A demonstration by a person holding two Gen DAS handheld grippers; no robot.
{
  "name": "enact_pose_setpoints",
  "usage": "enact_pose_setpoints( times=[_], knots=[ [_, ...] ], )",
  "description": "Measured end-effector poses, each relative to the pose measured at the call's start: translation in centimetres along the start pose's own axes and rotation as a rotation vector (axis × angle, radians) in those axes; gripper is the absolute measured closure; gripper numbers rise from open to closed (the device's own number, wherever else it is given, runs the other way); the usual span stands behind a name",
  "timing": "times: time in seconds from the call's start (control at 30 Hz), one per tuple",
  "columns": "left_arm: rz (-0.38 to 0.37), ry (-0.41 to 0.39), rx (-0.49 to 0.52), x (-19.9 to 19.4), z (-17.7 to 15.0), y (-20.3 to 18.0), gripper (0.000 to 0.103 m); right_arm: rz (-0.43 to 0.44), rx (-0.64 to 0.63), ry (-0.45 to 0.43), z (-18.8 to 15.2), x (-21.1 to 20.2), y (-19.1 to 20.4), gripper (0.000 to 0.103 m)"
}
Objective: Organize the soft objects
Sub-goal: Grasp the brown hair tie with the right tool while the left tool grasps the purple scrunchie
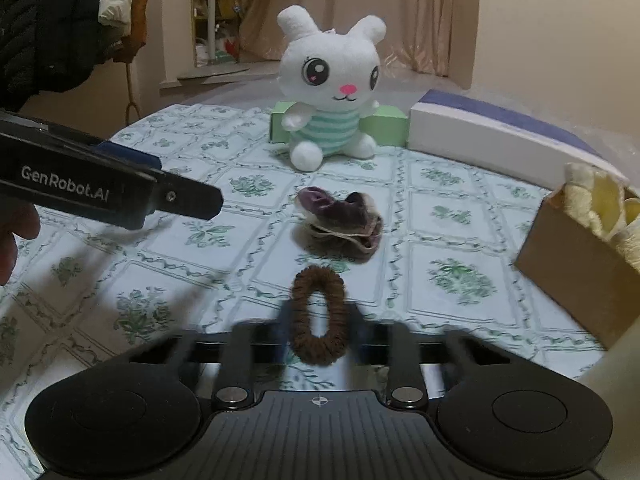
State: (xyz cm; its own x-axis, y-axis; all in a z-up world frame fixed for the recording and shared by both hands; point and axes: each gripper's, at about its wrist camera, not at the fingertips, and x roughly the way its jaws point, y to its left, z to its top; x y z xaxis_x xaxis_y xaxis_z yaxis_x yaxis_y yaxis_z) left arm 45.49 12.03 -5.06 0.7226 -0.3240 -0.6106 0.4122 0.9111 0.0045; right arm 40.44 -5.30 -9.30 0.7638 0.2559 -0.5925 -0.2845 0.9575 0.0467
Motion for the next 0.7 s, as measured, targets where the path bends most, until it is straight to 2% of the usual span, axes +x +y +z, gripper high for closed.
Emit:
enact_pose_setpoints(
  times=[0.17,0.4,0.6,0.67,0.7],
  knots=[
    [-0.034,0.003,0.011,1.2,0.6,-0.4,0.026,-0.056,0.019,-0.019,0.1,-1.1,-1.0,0.084],
    [-0.146,-0.001,0.073,4.8,2.1,-2.3,0.028,-0.073,0.037,0.007,-0.7,-1.7,-2.1,0.085],
    [-0.202,0.044,0.077,8.1,2.7,-3.5,0.039,-0.060,0.036,0.002,-1.4,-1.8,-2.2,0.085],
    [-0.204,0.050,0.073,8.8,2.8,-3.8,0.047,-0.056,0.035,0.000,-1.5,-1.9,-2.2,0.085],
    [-0.202,0.053,0.074,9.0,2.8,-3.9,0.054,-0.054,0.037,0.000,-1.5,-1.8,-2.2,0.085]
  ],
)
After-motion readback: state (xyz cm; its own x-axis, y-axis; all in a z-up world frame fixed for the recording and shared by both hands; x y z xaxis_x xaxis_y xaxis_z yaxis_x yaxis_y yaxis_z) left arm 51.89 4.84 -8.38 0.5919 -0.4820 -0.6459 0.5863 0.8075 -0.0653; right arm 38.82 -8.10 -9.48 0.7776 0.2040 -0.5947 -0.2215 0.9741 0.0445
